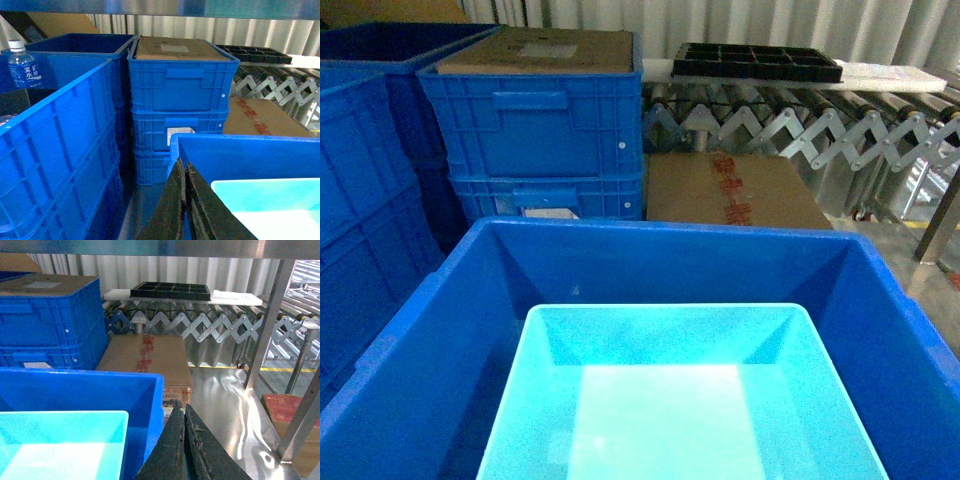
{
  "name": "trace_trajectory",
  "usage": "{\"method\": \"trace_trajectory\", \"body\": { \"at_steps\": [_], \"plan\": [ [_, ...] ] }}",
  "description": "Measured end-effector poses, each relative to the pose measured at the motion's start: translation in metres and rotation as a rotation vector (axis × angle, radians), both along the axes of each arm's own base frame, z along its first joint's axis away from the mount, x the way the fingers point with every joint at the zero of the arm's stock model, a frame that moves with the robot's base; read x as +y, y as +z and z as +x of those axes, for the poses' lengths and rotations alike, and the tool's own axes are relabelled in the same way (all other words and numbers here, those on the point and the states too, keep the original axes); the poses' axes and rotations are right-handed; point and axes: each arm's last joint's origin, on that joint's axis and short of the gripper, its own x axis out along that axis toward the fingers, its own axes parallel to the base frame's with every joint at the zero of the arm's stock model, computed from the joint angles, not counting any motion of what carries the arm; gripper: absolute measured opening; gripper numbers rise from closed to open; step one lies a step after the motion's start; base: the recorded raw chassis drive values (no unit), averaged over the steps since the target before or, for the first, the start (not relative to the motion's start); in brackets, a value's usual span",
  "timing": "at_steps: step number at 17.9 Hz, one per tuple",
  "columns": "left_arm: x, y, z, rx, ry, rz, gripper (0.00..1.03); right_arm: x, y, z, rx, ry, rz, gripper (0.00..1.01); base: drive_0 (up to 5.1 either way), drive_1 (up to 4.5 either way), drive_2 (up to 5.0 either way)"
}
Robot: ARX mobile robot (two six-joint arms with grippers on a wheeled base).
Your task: Stack blue boxes stably on right
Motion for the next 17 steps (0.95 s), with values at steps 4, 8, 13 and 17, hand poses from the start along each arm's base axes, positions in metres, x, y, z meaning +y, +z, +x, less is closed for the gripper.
{"method": "trace_trajectory", "body": {
  "at_steps": [4, 8, 13, 17],
  "plan": [
    [0.000, 0.000, -0.004, 0.000, 0.002, 0.000, 0.02, 0.000, -0.005, -0.011, 0.028, 0.003, 0.001, 0.02, 0.0, 0.00, 0.0],
    [0.000, -0.007, -0.013, 0.055, -0.004, 0.000, 0.02, 0.000, -0.003, -0.012, 0.007, 0.003, 0.000, 0.02, 0.0, 0.00, 0.0],
    [0.000, -0.004, -0.016, 0.011, 0.000, 0.000, 0.40, 0.000, -0.003, -0.012, 0.010, 0.003, 0.000, 0.47, 0.0, 0.00, 0.0],
    [0.000, -0.004, -0.016, 0.015, 0.000, 0.002, 0.98, 0.000, -0.003, -0.012, 0.009, 0.003, 0.000, 0.98, 0.0, 0.00, 0.0]
  ]
}}
